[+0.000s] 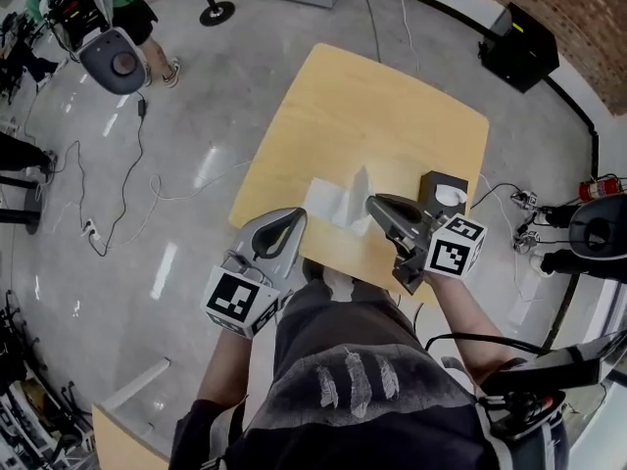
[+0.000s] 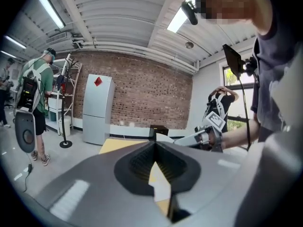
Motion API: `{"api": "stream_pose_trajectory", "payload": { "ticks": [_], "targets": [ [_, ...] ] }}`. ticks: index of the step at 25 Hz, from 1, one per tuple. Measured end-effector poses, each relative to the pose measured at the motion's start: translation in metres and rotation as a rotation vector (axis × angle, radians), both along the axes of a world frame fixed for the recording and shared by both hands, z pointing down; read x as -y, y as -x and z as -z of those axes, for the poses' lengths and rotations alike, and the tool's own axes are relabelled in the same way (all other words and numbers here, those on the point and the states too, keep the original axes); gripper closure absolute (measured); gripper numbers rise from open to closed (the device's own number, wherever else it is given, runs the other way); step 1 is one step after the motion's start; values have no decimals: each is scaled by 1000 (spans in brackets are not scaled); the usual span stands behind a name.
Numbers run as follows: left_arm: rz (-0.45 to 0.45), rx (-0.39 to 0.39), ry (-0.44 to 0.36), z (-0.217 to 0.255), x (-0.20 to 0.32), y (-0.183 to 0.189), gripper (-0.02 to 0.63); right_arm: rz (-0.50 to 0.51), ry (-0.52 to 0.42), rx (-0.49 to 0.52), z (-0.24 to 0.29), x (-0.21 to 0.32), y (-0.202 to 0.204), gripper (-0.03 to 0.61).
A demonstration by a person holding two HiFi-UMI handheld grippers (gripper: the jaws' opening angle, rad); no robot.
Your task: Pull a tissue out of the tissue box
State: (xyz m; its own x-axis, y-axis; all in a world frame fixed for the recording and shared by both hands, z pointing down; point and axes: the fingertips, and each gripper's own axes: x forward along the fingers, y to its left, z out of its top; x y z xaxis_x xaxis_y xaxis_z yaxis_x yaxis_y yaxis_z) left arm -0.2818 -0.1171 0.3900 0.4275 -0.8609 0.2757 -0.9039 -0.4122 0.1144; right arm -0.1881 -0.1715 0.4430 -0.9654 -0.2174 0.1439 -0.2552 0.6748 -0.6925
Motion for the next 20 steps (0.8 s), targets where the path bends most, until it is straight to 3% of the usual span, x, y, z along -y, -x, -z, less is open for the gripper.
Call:
{"api": "stream_pose_trajectory", "payload": {
  "ticks": [16,20],
  "targets": [
    [-119,8,50,-15,8,-3,612,-284,241,81,-94,-1,-43,577],
    [-133,9,52,-16,13,-3,612,-311,235,105,-87,7,-43,577]
  ]
}}
